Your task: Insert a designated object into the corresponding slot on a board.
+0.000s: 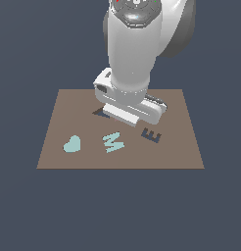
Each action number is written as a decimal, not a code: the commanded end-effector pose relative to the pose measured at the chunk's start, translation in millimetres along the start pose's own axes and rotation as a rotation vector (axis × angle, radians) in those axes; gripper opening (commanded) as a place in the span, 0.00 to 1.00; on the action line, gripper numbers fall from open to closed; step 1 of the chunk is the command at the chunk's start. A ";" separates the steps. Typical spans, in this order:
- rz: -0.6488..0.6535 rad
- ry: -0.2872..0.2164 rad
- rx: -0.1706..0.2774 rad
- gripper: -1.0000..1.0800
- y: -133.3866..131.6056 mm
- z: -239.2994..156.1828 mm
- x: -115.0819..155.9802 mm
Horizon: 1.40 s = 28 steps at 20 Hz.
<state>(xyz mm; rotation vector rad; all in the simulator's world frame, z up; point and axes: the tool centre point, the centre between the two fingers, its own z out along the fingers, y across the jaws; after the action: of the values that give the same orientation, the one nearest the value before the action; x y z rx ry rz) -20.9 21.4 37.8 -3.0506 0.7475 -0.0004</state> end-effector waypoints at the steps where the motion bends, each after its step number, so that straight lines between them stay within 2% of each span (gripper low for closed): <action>1: 0.114 0.000 0.000 0.00 18.0 -0.9 10.0; 6: 0.287 0.000 0.000 0.00 48.2 -2.0 19.8; 12: 0.415 0.000 0.000 0.00 71.6 -2.8 22.9; 26: 0.453 -0.001 -0.001 0.00 78.3 7.1 22.5; 27: 0.453 -0.001 -0.001 0.96 78.3 7.1 22.5; 28: 0.453 -0.001 -0.001 0.96 78.3 7.1 22.5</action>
<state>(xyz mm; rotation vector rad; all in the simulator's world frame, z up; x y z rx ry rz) -37.5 -58.4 30.8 -2.8058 1.4127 0.0036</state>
